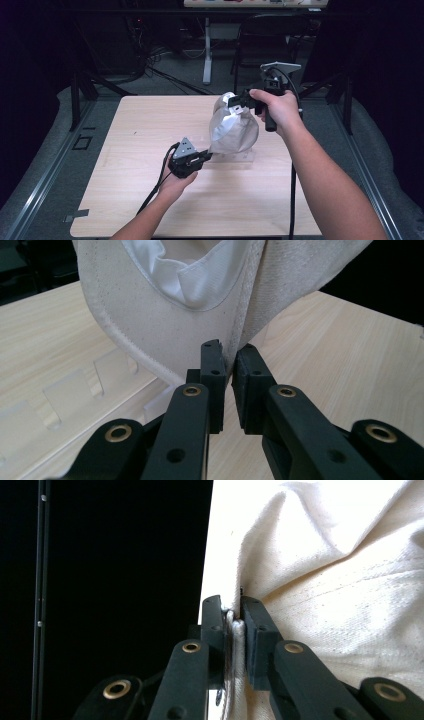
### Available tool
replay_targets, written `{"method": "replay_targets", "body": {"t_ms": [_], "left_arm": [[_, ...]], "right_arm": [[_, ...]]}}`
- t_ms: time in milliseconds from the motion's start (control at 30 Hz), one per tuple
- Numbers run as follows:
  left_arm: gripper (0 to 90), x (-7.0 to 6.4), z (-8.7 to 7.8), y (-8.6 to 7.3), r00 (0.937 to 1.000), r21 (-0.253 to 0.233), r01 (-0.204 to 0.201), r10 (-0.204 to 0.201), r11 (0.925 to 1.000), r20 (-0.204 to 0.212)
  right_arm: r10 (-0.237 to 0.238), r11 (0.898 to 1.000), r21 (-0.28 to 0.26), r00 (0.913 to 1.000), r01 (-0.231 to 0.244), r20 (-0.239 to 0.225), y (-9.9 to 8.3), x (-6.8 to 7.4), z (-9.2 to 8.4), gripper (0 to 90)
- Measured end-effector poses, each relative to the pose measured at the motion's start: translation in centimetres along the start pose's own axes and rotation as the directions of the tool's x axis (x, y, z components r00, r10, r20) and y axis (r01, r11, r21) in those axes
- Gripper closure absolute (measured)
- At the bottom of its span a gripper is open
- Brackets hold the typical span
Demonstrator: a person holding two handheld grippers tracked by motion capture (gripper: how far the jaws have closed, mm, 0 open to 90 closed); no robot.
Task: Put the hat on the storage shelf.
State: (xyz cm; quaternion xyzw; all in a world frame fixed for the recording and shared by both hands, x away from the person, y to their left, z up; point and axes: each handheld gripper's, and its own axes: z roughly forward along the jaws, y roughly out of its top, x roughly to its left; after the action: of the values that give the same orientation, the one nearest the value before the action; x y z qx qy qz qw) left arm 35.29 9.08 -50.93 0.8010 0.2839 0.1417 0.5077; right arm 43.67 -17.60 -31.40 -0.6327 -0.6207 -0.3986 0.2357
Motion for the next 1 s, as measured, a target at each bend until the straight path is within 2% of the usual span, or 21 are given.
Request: {"method": "replay_targets", "body": {"t_ms": [300,400,567,667,733,833,967,1000], "left_arm": [[84.0,0.2,-0.1,-0.4,0.9999,-0.002,0.011,-0.011,0.9999,-0.008],[84.0,0.3,-0.2,-0.7,0.9986,-0.011,0.049,-0.049,0.9987,-0.018],[84.2,0.1,-0.1,-0.9,0.9988,0.003,0.024,-0.024,0.9997,-0.043],[84.3,0.2,-0.2,-1.3,0.9995,0.008,0.017,-0.016,0.9998,-0.026],[84.5,0.3,-0.2,-1.5,0.9999,-0.012,0.007,-0.007,0.9999,-0.014],[85.0,0.6,-0.1,-1.4,0.9999,-0.004,-0.010,0.010,0.9999,0.006],[85.2,0.8,-0.3,-1.3,0.9997,0.001,-0.022,0.022,0.9998,0.008],[85.1,0.9,-0.2,-1.4,0.9998,-0.011,-0.017,0.017,0.9998,0.011]], "right_arm": [[-0.007,1.000,0.016,1.0000,0.007,-0.002,-0.1,0.1,1.0,81.9],[-0.009,1.000,0.016,1.0000,0.009,0.001,-0.1,-0.1,1.3,81.9],[-0.001,1.000,0.026,1.0000,0.001,0.005,-0.2,-0.7,1.7,81.8],[-0.003,1.000,0.026,1.0000,0.003,0.006,-0.3,-0.7,1.8,81.7],[-0.004,1.000,0.029,0.9999,0.003,0.011,-0.4,-0.6,1.9,81.8],[-0.013,0.999,0.038,0.9998,0.012,0.014,-0.5,-0.2,1.8,81.8],[-0.018,0.999,0.033,0.9997,0.017,0.014,-0.5,0.2,1.5,81.9],[-0.015,0.999,0.029,0.9998,0.015,0.011,-0.5,0.3,1.5,82.0]]}}
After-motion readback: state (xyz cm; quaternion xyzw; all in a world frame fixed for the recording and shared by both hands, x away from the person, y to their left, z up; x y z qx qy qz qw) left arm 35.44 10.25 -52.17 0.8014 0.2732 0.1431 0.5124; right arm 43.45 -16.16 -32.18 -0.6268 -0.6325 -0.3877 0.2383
